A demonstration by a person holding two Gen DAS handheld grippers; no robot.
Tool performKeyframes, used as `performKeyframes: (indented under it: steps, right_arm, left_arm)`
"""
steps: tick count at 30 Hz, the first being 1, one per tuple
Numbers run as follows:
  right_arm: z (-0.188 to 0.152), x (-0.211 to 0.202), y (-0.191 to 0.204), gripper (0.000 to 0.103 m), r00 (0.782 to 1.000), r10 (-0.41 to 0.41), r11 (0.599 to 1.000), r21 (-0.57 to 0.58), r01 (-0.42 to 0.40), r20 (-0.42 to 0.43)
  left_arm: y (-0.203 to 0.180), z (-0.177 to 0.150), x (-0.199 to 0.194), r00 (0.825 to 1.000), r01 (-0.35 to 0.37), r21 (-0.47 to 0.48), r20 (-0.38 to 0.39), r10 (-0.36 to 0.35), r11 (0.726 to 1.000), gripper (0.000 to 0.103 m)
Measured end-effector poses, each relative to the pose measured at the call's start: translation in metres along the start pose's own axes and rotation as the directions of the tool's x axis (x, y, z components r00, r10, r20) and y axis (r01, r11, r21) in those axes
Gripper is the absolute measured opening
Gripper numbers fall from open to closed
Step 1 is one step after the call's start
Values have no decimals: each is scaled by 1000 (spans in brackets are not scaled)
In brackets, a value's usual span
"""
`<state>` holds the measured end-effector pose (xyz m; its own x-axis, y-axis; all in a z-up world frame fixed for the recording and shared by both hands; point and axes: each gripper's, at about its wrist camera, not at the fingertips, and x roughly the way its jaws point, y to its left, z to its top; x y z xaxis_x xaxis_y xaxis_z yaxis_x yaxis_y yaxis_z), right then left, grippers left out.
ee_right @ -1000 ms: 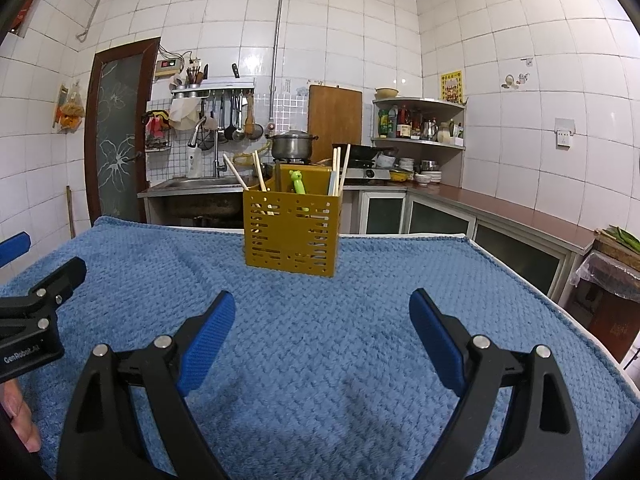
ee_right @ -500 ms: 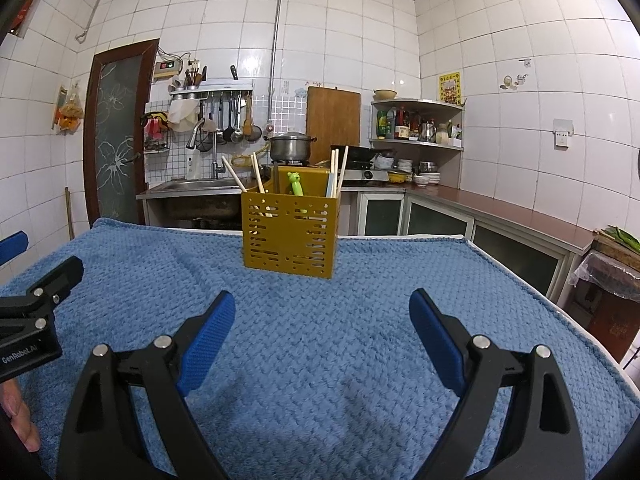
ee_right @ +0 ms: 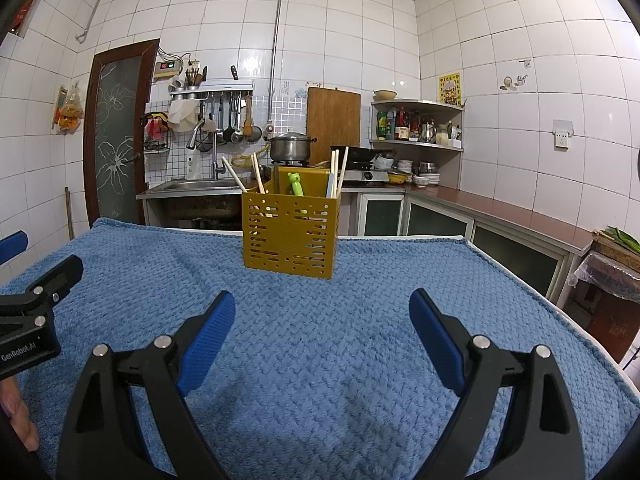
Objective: Organize utensils
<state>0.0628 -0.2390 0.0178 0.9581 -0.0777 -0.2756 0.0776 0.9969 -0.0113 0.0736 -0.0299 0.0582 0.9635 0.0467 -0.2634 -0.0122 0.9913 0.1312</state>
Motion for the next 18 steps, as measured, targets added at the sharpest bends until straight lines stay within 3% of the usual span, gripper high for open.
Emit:
performKeyframes:
  steps: [18]
  right_arm:
    - [-1, -1, 1, 87, 1000, -3, 1000, -5, 3, 2]
  left_arm:
    - [-1, 0, -1, 1000, -6, -4, 4, 6, 1000, 98]
